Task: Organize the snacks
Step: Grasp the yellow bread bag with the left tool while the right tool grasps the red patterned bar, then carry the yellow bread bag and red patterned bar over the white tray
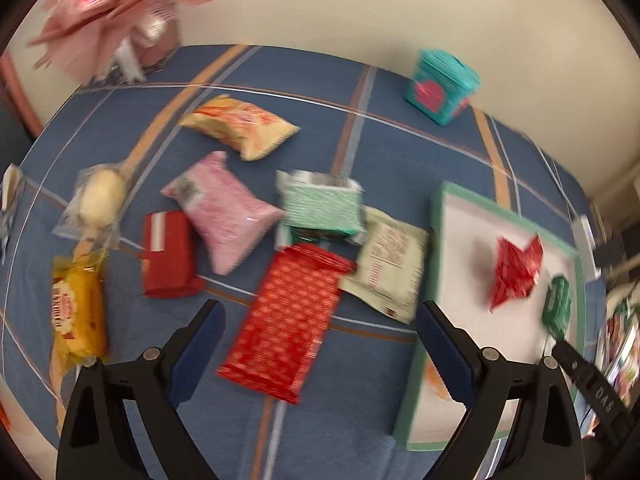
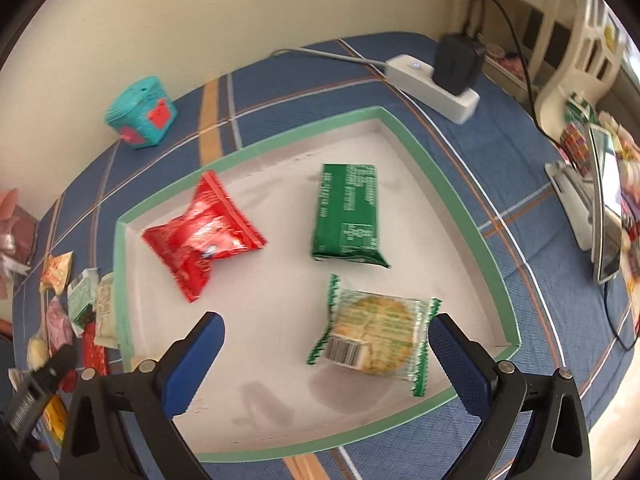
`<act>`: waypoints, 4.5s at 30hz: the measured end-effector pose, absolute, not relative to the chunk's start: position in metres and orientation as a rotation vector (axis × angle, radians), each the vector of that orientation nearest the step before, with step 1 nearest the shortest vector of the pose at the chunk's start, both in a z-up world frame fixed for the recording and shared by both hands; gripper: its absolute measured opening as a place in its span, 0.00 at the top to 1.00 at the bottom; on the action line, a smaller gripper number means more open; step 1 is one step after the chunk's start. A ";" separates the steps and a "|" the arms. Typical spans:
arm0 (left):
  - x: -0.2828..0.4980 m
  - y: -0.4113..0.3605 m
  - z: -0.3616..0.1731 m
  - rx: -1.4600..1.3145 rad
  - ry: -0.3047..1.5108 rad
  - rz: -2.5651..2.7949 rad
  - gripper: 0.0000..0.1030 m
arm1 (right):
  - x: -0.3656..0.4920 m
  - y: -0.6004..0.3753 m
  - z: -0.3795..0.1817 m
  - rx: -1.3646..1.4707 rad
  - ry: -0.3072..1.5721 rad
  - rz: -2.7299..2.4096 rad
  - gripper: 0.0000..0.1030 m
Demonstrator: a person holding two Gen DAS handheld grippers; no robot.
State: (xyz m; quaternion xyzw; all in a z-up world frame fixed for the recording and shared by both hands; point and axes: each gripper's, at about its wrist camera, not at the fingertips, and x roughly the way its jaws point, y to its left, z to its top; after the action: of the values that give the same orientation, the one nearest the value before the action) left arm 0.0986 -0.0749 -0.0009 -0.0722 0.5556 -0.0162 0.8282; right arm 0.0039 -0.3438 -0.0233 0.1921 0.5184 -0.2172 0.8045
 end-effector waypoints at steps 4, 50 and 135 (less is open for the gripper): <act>0.098 -0.042 0.003 -0.168 1.160 0.055 0.07 | 0.014 -0.325 -0.016 0.357 1.112 -0.424 0.00; 0.088 0.111 -0.069 -0.344 1.295 0.325 0.38 | 0.089 -0.081 -0.084 0.079 1.218 0.001 0.19; 0.058 -0.214 0.033 0.228 0.992 -0.228 0.61 | 0.004 -0.349 0.018 0.488 1.014 -0.387 0.54</act>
State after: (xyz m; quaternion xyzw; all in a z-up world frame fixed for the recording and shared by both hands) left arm 0.0576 -0.2139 0.0325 0.1090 0.4737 -0.1088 0.8671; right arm 0.0040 -0.3490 0.0176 0.2298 0.4776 -0.1823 0.8282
